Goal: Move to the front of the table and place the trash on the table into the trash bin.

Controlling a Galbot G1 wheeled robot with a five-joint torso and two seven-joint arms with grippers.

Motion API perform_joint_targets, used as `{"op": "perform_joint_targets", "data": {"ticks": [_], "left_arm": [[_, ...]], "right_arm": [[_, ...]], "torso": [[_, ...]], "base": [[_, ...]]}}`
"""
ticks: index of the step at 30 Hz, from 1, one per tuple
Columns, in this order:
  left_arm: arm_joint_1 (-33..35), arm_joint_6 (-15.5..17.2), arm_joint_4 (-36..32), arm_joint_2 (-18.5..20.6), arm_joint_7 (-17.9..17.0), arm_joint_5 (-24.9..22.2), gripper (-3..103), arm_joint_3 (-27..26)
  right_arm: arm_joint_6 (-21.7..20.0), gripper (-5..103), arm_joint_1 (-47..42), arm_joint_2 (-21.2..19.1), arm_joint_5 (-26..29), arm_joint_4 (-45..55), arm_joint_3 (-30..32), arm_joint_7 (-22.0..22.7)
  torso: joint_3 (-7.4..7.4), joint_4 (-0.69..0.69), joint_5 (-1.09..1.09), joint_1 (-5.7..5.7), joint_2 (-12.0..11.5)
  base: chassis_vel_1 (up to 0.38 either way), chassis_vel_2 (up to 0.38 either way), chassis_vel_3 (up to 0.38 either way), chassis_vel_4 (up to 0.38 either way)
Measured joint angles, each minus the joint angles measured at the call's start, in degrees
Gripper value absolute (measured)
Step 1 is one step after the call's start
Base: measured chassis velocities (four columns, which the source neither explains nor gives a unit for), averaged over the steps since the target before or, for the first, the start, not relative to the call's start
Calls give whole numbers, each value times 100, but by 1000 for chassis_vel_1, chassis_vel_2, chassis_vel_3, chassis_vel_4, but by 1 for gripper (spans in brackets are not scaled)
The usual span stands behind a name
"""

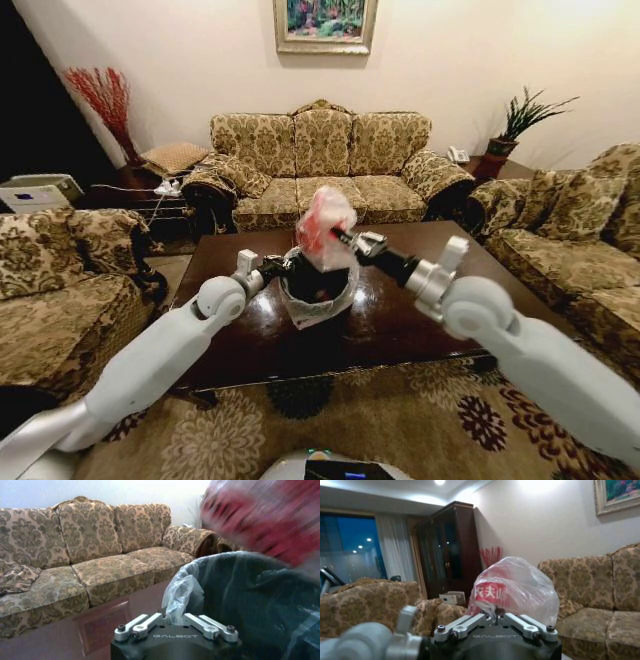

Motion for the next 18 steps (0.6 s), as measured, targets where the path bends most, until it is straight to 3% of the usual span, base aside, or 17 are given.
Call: {"op": "perform_joint_targets", "data": {"ticks": [5, 6, 8, 11, 12, 14, 16, 17, 18], "left_arm": [[35, 6, -73, 6, -14, -19, 3, -20], [50, 7, -74, -3, -21, -18, 3, -30], [56, 7, -74, -16, -32, -14, 3, -34], [80, -13, -76, -97, -117, -5, 3, -35], [80, -13, -76, -97, -117, -5, 3, -35], [86, -17, -56, -133, -123, 3, 3, -27], [86, -17, -45, -136, -123, 5, 3, -27], [87, -18, -12, -138, -121, 11, 3, -28], [87, -18, -12, -138, -121, 11, 3, -28]], "right_arm": [[-48, -3, 7, 117, -259, -142, -55, -26], [-75, 8, -9, 120, -422, -153, -86, -76], [-86, 8, -17, 120, -492, -153, -103, -97], [-133, 24, -64, 74, -809, -115, -162, -300], [-133, 24, -64, 74, -809, -115, -162, -300], [-151, 35, -85, 12, -930, -31, -167, -420], [-152, 35, -89, -3, -947, -13, -167, -430], [-153, 46, -115, -48, -977, 29, -148, -443], [-153, 46, -115, -48, -977, 29, -148, -443]], "torso": [[0, 0, -1, 0, 0], [0, 0, -1, 0, 0], [0, 0, -1, 0, 0], [0, -1, -1, 0, 0], [0, -1, -1, 0, 0], [0, -1, -1, 0, 0], [0, -1, -1, 0, 0], [0, -1, -1, -1, 0], [0, -1, -1, -1, 0]], "base": [[0, 0, 0, 0], [0, 0, 0, 0], [0, 0, 0, 0], [0, 0, 0, 0], [0, 0, 0, 0], [0, 0, 0, 0], [0, 0, 0, 0], [0, 0, 0, 0], [0, 0, 0, 0]]}}
